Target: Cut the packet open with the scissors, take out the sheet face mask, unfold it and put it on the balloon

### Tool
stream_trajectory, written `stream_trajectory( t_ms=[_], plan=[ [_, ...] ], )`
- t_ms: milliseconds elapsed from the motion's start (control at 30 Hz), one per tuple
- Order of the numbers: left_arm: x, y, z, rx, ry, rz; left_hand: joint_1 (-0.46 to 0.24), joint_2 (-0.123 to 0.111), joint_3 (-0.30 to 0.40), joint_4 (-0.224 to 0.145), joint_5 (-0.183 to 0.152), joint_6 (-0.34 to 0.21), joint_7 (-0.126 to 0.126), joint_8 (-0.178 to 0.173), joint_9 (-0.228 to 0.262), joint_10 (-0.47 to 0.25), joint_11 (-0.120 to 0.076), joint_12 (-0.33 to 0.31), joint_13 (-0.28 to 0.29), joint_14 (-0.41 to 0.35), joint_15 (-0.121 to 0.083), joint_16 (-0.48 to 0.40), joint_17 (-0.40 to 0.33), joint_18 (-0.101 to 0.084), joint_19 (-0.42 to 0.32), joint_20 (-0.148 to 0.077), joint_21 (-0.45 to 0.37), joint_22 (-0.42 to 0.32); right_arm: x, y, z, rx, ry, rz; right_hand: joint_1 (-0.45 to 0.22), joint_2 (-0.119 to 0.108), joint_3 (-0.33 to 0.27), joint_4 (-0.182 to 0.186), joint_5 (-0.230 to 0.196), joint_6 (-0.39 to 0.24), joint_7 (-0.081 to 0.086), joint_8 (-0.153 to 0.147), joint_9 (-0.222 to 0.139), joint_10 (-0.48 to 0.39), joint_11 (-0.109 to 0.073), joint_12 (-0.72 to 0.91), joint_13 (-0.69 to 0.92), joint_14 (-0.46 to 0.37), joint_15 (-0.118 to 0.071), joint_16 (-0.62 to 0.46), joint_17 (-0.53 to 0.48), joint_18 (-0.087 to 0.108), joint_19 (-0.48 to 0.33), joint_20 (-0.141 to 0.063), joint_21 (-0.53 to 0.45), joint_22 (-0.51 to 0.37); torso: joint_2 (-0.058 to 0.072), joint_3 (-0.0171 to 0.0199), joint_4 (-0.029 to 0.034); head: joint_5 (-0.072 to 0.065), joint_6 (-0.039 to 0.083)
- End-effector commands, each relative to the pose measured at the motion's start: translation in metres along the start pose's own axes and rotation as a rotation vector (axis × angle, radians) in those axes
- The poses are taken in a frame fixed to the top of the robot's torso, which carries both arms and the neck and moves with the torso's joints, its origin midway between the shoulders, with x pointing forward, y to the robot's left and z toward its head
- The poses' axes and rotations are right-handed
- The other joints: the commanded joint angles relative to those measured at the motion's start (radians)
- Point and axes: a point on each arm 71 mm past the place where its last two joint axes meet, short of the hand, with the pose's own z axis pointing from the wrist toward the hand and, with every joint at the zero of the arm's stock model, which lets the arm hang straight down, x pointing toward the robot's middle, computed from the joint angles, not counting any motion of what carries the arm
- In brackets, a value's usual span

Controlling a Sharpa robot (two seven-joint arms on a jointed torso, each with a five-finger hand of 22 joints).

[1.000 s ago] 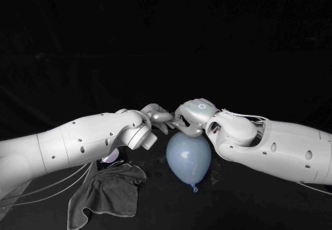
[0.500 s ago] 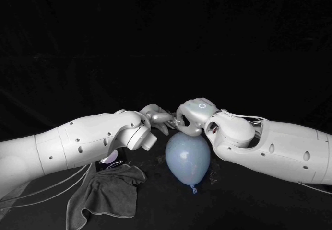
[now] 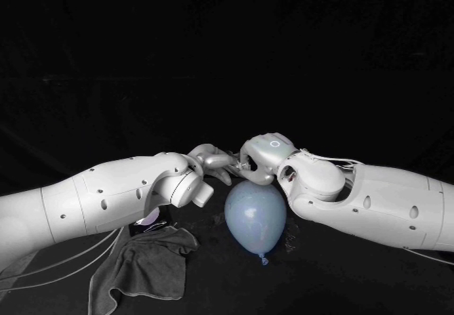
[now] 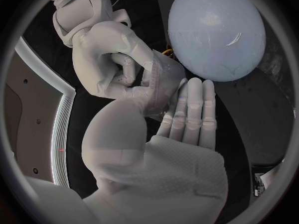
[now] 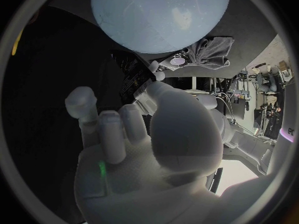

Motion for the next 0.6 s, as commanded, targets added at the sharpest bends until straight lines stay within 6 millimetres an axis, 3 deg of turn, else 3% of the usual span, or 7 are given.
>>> stream_trajectory(
  t_ms=[33, 600],
  plan=[
    [0.0043, -0.0095, -0.0023, 0.074, 0.047, -0.056, 0.009, 0.003, 0.002, -0.005, 0.003, 0.017, 0.007, 0.004, 0.006, 0.002, -0.001, -0.007, -0.001, -0.007, 0.002, -0.005, -0.001, 0.018, -0.006, -0.001, -0.003, -0.001, 0.0034, -0.0129, -0.0009, 0.056, -0.012, 0.009, 0.018, 0.015, -0.006, 0.005, -0.005, -0.004, 0.001, -0.007, -0.002, -0.001, -0.002, 0.007, 0.066, 0.049, -0.003, 0.003, 0.176, 0.009, 0.003, -0.002, 0.01, 0.109, 0.0, 0.0002, -0.0006, -0.001, 0.001],
    [0.0098, -0.0139, -0.0062, 0.124, 0.091, -0.083, 0.007, 0.006, 0.001, 0.006, 0.002, 0.016, 0.008, -0.001, 0.007, -0.001, 0.001, -0.015, -0.005, -0.006, 0.004, -0.001, -0.003, 0.018, -0.006, 0.003, -0.003, -0.002, 0.0021, -0.016, 0.002, 0.025, -0.058, 0.078, 0.068, 0.055, 0.019, 0.02, -0.006, 0.022, -0.008, 0.0, -0.003, 0.014, -0.01, 0.025, 0.082, 0.061, -0.009, 0.009, 0.194, 0.006, 0.015, -0.006, 0.029, 0.115, 0.0, 0.0007, -0.0001, -0.006, 0.003]
  ],
)
